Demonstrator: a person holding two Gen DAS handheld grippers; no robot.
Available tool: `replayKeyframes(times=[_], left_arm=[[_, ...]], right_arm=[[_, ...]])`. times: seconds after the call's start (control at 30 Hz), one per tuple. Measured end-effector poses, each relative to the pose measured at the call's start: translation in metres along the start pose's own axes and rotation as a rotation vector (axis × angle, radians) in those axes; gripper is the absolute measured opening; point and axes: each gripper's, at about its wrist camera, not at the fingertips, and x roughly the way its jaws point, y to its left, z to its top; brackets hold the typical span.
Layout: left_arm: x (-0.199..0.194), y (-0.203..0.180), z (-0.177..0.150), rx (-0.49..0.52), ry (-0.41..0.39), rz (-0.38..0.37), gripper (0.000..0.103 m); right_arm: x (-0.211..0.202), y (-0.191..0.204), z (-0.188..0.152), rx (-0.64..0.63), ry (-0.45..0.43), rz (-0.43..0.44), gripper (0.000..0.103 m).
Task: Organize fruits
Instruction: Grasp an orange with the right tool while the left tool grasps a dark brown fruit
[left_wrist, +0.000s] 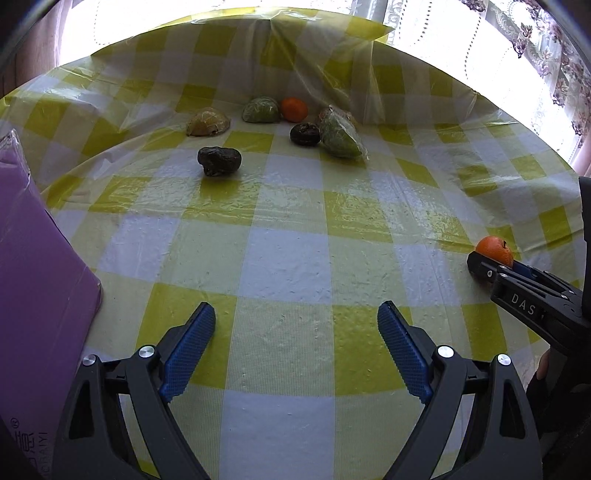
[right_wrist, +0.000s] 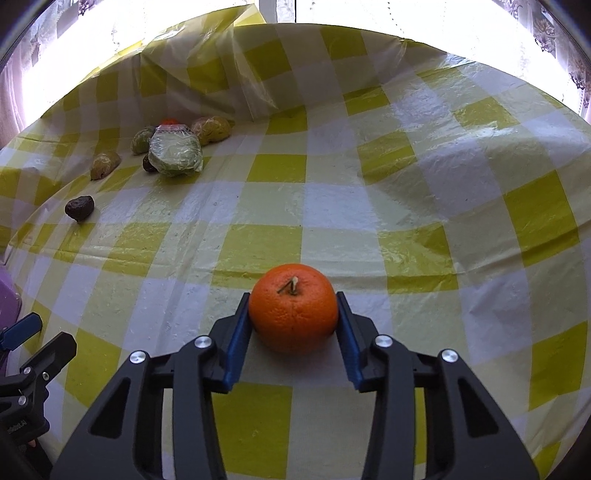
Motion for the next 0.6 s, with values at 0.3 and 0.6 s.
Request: replayKeyframes(times=[0.3,0.6], left_arm=[[0.002,0.001,0.001,-0.005,0.003,0.005,0.087],[0.052,0.047,0.074,-0.142,-0.013,0.082,0.085]], right_arm=[[-0.002,-0.003,0.000,0.019,-0.013,0.013,0.043],[-0.001,-0.003,-0.001,0.018,-0.008,0.017,0.044]])
